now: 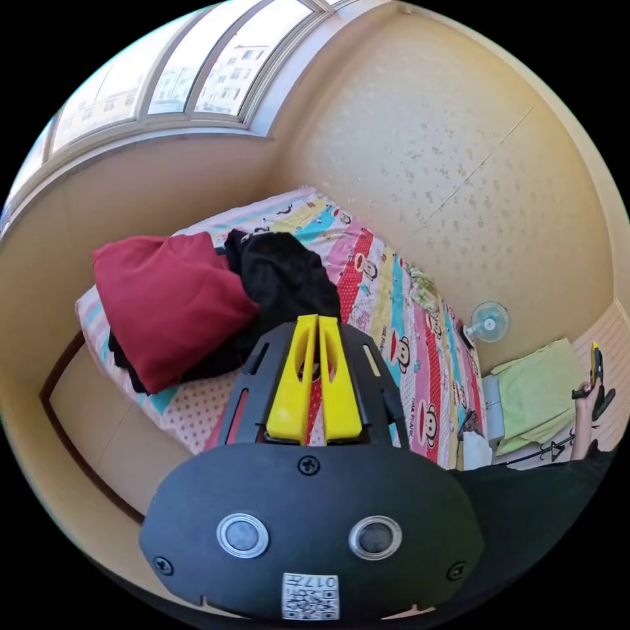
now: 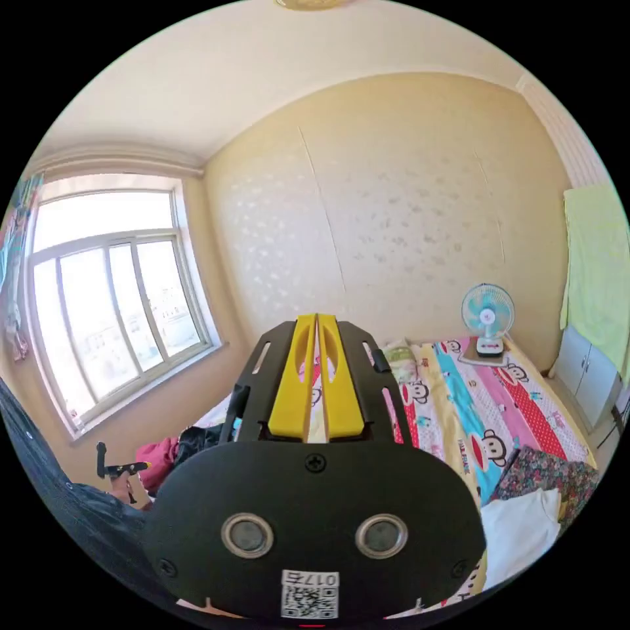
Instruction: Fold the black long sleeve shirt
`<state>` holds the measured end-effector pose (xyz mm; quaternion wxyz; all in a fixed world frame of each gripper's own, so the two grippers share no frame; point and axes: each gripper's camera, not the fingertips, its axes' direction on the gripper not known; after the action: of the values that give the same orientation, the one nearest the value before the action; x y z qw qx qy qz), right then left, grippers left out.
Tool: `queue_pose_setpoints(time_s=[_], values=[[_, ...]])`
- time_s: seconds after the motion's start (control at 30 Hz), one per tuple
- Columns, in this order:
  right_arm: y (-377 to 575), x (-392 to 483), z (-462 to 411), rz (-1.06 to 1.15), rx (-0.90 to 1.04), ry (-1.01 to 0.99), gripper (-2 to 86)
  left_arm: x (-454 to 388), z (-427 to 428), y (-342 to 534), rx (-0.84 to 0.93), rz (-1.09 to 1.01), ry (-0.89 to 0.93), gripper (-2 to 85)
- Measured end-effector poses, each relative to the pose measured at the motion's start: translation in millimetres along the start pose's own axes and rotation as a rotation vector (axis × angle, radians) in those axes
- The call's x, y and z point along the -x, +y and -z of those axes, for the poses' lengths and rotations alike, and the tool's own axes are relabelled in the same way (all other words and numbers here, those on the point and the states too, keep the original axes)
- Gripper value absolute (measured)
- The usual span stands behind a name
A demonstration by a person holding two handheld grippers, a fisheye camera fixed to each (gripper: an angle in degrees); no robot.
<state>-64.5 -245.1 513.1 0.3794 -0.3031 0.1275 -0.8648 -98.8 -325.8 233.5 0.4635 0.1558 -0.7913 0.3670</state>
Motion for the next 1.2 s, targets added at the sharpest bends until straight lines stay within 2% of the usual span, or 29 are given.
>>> queue_pose_setpoints(time_s=[0.13, 0.3, 0.43, 0.5, 0.57, 0.6, 0.67, 0.73, 0.83, 0.9, 0.93, 0.97, 1.03, 1.2], values=[[9.8, 48.1, 88.2, 0.201, -0.183, 0.061, 0.7, -32.7, -51.9, -63.7, 0.014, -0.093, 0.041, 3.0], [22.2, 71.9, 167.8, 0.202, -0.048, 0.146, 1.6, -61.4, -154.6, -146.0, 0.119, -0.137, 0.048, 10.3], [41.6, 95.2, 238.9, 0.15, -0.023, 0.251, 2.0, -60.7, -250.5, -217.3, 0.177, -0.038, 0.014, 14.3], [47.6, 109.2, 265.3, 0.155, -0.014, 0.328, 2.1, -56.1, -300.6, -238.5, 0.267, 0.041, -0.053, 15.2], [52.1, 120.8, 288.3, 0.155, -0.003, 0.397, 2.1, -39.3, -386.7, -242.5, 0.509, 0.197, -0.163, 15.5], [54.4, 125.6, 301.3, 0.142, 0.003, 0.433, 2.1, -35.2, -404.2, -238.5, 0.552, 0.227, -0.174, 15.4], [57.9, 128.2, 318.4, 0.105, 0.0, 0.47, 2.0, -36.9, -423.6, -226.3, 0.521, 0.272, -0.263, 11.9], [62.6, 124.9, 336.5, 0.036, -0.027, 0.465, 1.7, -44.1, -421.5, -219.1, 0.48, 0.255, -0.249, 9.2], [67.7, 117.5, 347.9, -0.009, -0.076, 0.387, 1.1, -38.7, -387.8, -194.7, 0.391, 0.223, -0.087, 4.6], [68.1, 112.3, 348.1, -0.012, -0.085, 0.341, 0.9, -22.9, -351.5, -172.2, 0.322, 0.219, 0.113, 4.3], [67.4, 108.3, 346.0, -0.004, -0.08, 0.309, 0.8, -12.5, -326.0, -157.9, 0.283, 0.192, 0.292, 4.2], [67.0, 106.2, 344.5, 0.003, -0.076, 0.291, 0.8, -4.2, -298.2, -145.2, 0.257, 0.142, 0.468, 4.1], [65.8, 96.8, 336.3, 0.04, -0.063, 0.206, 1.0, 1.6, -250.1, -132.1, 0.222, 0.036, 0.634, 4.1], [65.6, 65.3, 305.2, 0.106, -0.022, -0.08, 2.2, -3.9, -111.5, -138.1, 0.037, -0.292, 0.919, 3.5]])
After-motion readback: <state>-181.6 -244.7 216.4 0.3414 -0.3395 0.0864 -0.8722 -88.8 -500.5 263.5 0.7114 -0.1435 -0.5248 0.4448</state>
